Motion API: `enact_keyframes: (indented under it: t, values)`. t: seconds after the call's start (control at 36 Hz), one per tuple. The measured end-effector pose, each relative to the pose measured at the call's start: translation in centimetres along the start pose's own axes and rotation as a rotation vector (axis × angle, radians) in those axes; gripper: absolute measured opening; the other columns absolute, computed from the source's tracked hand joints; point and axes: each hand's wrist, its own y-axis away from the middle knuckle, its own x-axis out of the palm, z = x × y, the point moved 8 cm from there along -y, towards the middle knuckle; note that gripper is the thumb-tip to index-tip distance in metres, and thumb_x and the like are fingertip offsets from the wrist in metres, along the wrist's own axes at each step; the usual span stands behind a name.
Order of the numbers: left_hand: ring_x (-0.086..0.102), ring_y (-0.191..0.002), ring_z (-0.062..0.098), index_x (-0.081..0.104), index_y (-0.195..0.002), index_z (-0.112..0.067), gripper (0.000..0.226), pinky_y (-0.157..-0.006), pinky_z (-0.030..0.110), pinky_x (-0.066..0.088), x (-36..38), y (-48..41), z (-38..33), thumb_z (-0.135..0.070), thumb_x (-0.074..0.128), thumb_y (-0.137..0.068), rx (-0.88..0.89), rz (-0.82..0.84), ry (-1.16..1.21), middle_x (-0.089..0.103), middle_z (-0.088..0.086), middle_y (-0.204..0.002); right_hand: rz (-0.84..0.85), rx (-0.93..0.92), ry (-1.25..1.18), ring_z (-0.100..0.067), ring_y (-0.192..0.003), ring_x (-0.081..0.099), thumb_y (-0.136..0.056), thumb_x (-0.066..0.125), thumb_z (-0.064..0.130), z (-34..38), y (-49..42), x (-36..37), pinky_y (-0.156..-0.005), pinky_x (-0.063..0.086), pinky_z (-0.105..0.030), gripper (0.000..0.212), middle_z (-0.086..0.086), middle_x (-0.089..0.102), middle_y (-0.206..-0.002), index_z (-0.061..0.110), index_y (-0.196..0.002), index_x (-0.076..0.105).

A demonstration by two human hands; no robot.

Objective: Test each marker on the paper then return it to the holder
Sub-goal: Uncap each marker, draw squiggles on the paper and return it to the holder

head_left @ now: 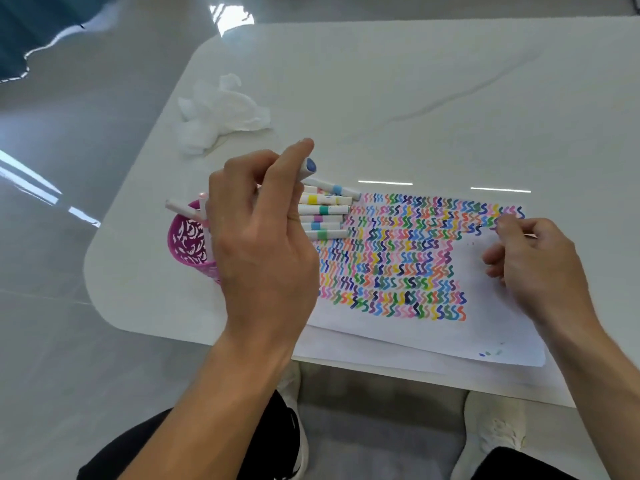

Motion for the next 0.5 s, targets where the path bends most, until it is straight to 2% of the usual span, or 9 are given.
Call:
enact_keyframes:
  t: [0.06, 0.08, 0.17, 0.25, 0.39, 0.5]
  values:
    - [0.055, -0.101, 0.023, 0.065, -0.131, -0.013, 0.033, -0.086, 0.038, 0.048, 0.0, 0.1, 0.5, -0.008, 0.047, -0.103, -0.008, 0.01, -0.01, 0.06, 0.009, -0.109, -0.003, -0.001, 0.003, -0.017, -0.069, 0.069, -0.102, 0.047, 0.055, 0.0, -0.1, 0.0, -0.077, 0.054, -0.045, 0.038, 0.004, 0.073, -0.077, 0.02, -0.108, 0.06]
    - [0.054, -0.101, 0.022, 0.063, -0.134, -0.014, 0.036, -0.087, 0.035, 0.047, 0.0, 0.1, 0.7, -0.004, 0.048, -0.102, -0.017, 0.021, -0.021, 0.059, 0.008, -0.109, -0.005, -0.001, 0.002, -0.017, -0.069, 0.069, -0.103, 0.048, 0.055, -0.1, -0.1, 0.0, -0.076, 0.054, -0.044, 0.038, 0.004, 0.073, -0.077, 0.019, -0.108, 0.061]
    - [0.05, -0.1, 0.017, 0.061, -0.137, -0.018, 0.046, -0.087, 0.015, 0.038, 0.0, 0.2, 1.4, 0.004, 0.05, -0.098, -0.051, 0.049, -0.074, 0.058, 0.009, -0.11, -0.006, 0.0, -0.003, -0.017, -0.069, 0.068, -0.103, 0.048, 0.054, -0.1, -0.2, 0.0, -0.071, 0.051, -0.038, 0.039, 0.004, 0.073, -0.077, 0.018, -0.109, 0.061]
    - [0.047, -0.101, 0.013, 0.062, -0.134, -0.017, 0.047, -0.087, 0.007, 0.032, 0.0, 0.1, 1.9, 0.006, 0.048, -0.096, -0.084, 0.055, -0.104, 0.057, 0.01, -0.112, -0.008, 0.002, -0.007, -0.017, -0.069, 0.068, -0.104, 0.048, 0.053, -0.2, -0.3, 0.1, -0.069, 0.049, -0.036, 0.039, 0.003, 0.073, -0.078, 0.017, -0.11, 0.061]
    - [0.048, -0.103, 0.015, 0.06, -0.127, -0.015, 0.046, -0.081, 0.011, 0.031, 0.3, 0.0, 3.0, 0.001, 0.041, -0.089, -0.168, 0.11, -0.15, 0.058, 0.007, -0.117, -0.006, 0.002, -0.013, -0.018, -0.069, 0.068, -0.104, 0.048, 0.053, -0.3, -0.5, 0.2, -0.07, 0.05, -0.037, 0.038, 0.002, 0.073, -0.079, 0.017, -0.11, 0.061]
    - [0.048, -0.101, 0.022, 0.055, -0.126, -0.014, 0.047, -0.078, 0.025, 0.035, 0.8, 0.4, 4.1, -0.003, 0.039, -0.083, -0.248, 0.184, -0.191, 0.057, 0.007, -0.116, -0.007, -0.002, -0.013, -0.016, -0.069, 0.068, -0.105, 0.047, 0.053, -0.4, -0.6, 0.1, -0.066, 0.048, -0.035, 0.039, 0.002, 0.073, -0.079, 0.017, -0.11, 0.061]
